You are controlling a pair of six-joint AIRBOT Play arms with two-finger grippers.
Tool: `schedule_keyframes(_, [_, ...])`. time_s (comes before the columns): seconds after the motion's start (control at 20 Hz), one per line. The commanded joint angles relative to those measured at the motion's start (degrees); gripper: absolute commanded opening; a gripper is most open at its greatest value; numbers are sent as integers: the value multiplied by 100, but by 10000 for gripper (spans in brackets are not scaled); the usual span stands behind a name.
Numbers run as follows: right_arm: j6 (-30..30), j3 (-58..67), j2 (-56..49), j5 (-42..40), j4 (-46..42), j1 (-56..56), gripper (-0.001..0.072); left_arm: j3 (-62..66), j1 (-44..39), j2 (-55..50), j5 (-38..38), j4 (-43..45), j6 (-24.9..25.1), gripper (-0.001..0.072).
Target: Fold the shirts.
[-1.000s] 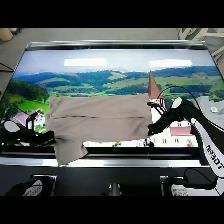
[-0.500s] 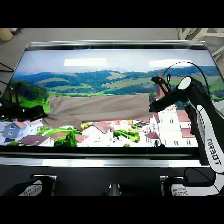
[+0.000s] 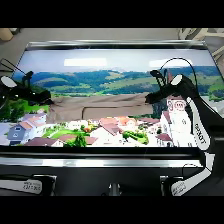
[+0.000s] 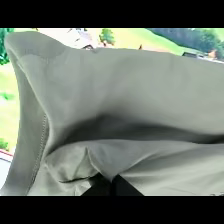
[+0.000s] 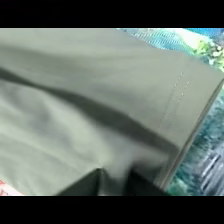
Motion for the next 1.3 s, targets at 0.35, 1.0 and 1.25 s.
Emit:
schedule_keyframes(0.35, [323,42,26,680,667,-1147,672,883,111,-142,-761,-57,-24,623])
schedule_keyframes(1.0, [857,37,-658,92,1530,-319,25,804,-1386,901,-393,-192,-57,604])
schedule_keyframes(1.25, [142,37,219,684,2179,-363,20,680,-2503,245,918,-210,-785,27])
